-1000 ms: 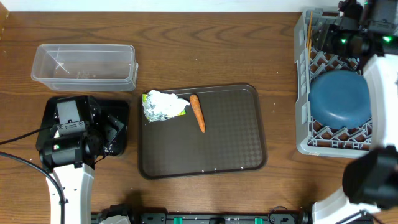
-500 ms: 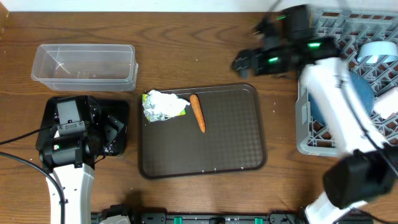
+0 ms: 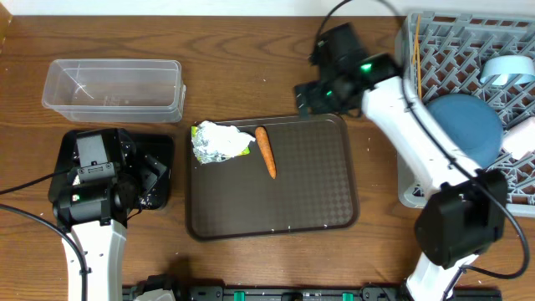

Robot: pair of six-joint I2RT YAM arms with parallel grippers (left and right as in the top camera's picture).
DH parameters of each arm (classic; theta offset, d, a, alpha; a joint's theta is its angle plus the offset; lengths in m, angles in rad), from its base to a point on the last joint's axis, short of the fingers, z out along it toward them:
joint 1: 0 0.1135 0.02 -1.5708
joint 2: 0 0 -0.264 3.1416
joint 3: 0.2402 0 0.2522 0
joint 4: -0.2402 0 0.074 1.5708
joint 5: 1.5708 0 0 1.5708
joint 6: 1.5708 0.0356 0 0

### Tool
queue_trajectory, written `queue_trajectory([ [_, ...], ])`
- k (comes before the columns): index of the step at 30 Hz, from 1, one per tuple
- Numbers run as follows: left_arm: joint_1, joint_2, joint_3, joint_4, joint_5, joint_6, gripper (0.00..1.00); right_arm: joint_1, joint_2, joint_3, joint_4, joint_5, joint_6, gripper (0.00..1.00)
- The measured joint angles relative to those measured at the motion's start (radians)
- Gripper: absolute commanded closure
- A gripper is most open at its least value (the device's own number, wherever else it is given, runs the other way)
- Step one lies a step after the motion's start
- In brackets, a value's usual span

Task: Sort waste into correct bins and load items into the dishwasher rack

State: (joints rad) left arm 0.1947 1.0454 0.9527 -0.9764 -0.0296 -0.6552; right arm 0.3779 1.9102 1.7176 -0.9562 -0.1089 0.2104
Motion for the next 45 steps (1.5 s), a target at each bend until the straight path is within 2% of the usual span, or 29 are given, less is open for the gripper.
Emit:
queue_trajectory([
  [8,0.0,0.0,0.0,0.006,0.0,-0.004,0.02,-0.255,-0.035,0.03,-0.077,0.045,0.01,0.01],
  [17,0.0,0.0,0.0,0.077,0.005,-0.061,0.02,-0.369,-0.035,0.03,-0.108,0.054,0.01,0.01],
  [20,0.0,0.0,0.0,0.065,0.08,-0.082,0.02,-0.383,-0.035,0.03,-0.109,0.055,0.01,0.01],
  [25,-0.017,0.0,0.0,0.076,0.306,-0.087,0.02,-0.383,-0.036,0.03,-0.109,0.054,0.01,0.01],
  [31,-0.15,0.001,0.0,0.178,0.481,-0.027,0.02,-0.383,-0.036,0.03,-0.109,0.054,0.01,0.01],
  [39,-0.378,0.094,0.01,0.343,0.504,0.053,0.02,-0.383,-0.036,0.03,-0.11,0.054,0.01,0.01],
  [45,-0.454,0.315,0.196,0.2,0.47,0.141,0.02,-0.383,-0.036,0.03,-0.11,0.054,0.01,0.01],
])
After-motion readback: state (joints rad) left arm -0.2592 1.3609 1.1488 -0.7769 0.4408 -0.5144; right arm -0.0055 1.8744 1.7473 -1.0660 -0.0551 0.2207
